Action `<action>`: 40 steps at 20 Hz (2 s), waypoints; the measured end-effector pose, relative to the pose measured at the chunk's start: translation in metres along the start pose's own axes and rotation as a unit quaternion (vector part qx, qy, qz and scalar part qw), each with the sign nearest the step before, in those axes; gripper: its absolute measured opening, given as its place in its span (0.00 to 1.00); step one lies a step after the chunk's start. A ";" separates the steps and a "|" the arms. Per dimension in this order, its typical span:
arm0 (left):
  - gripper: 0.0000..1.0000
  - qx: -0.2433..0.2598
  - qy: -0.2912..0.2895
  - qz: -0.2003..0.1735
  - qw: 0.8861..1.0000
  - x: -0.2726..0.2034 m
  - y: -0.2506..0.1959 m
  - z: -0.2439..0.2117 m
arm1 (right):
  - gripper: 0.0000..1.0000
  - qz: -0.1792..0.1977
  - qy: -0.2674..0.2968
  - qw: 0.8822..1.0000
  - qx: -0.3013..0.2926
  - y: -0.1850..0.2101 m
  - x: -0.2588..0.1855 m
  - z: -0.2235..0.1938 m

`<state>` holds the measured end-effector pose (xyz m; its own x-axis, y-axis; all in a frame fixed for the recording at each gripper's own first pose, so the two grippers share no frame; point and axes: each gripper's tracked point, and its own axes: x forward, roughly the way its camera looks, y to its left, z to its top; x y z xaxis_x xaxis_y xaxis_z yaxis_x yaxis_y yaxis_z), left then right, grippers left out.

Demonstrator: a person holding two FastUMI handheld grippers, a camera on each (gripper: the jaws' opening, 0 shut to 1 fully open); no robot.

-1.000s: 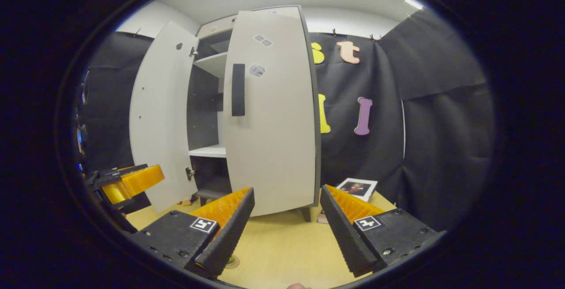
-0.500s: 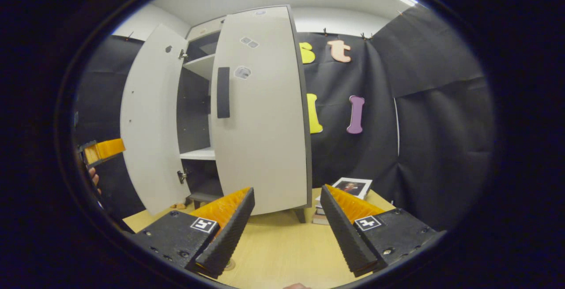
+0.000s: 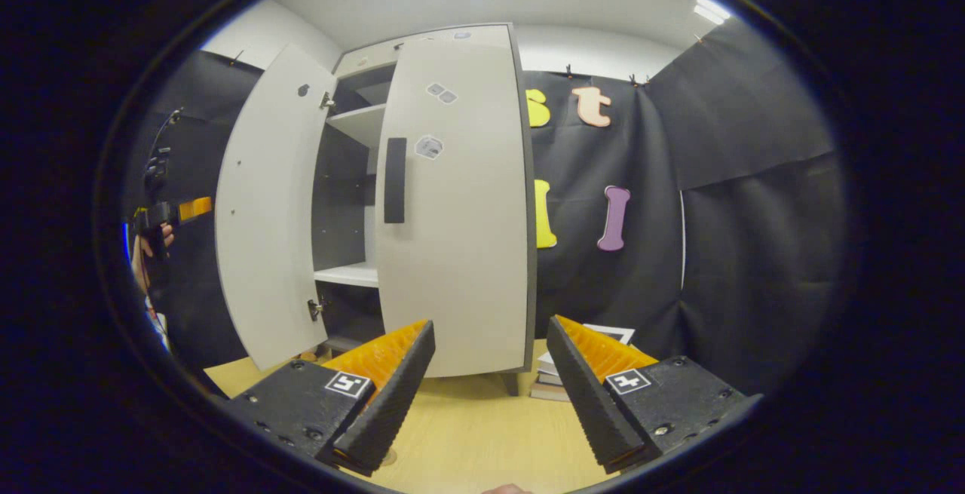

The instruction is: Grasp the bottle in the cabinet with the left hand and place it on the coaster, then close the right door with the right hand and the left door with the left hand.

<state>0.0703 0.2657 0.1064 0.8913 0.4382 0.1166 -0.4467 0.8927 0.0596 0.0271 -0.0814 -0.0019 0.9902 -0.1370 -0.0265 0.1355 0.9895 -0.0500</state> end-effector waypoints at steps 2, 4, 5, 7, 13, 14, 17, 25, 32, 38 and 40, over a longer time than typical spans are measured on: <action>0.95 -0.013 0.010 0.006 1.000 0.005 0.008 -0.005 | 0.98 -0.005 0.000 1.000 0.004 -0.004 -0.002 -0.001; 0.95 -0.019 0.002 0.015 1.000 0.004 0.013 -0.005 | 0.98 -0.013 0.001 1.000 0.003 -0.012 -0.004 -0.001; 0.95 -0.032 0.003 0.015 0.999 0.005 0.011 -0.007 | 0.98 -0.018 0.001 1.000 0.001 -0.016 -0.004 -0.001; 0.99 -0.050 0.009 0.005 0.999 0.005 0.009 -0.007 | 0.98 -0.023 0.001 1.000 -0.002 -0.020 -0.004 0.002; 0.92 -0.039 0.015 -0.070 0.997 -0.006 -0.042 -0.002 | 0.98 -0.001 -0.013 1.000 0.005 -0.004 0.011 0.010; 0.92 -0.048 0.016 -0.084 0.995 -0.006 -0.055 -0.001 | 0.98 0.003 -0.015 1.000 0.005 -0.001 0.011 0.012; 0.92 -0.059 0.017 -0.129 0.990 -0.011 -0.093 -0.001 | 0.99 -0.001 -0.009 1.000 -0.007 -0.005 0.008 0.009; 0.99 -0.054 0.018 -0.202 0.978 -0.016 -0.141 -0.007 | 0.98 -0.035 -0.001 0.999 -0.005 -0.025 -0.005 0.006; 0.99 -0.061 0.028 -0.198 0.978 -0.048 -0.140 -0.019 | 0.98 -0.020 -0.008 1.000 0.006 -0.014 -0.003 0.010; 0.95 -0.082 0.065 -0.148 0.984 -0.091 -0.129 -0.076 | 0.98 0.005 0.000 1.000 0.010 0.003 0.004 0.009; 0.95 -0.080 0.083 -0.141 0.983 -0.106 -0.127 -0.099 | 0.98 0.011 -0.002 1.000 0.009 0.007 0.004 0.013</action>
<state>0.0401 0.1163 -0.0117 0.9844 0.1697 -0.0460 -0.1734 0.9805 -0.0921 0.0329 -0.0748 0.0106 0.9932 -0.1142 -0.0236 0.1134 0.9930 -0.0317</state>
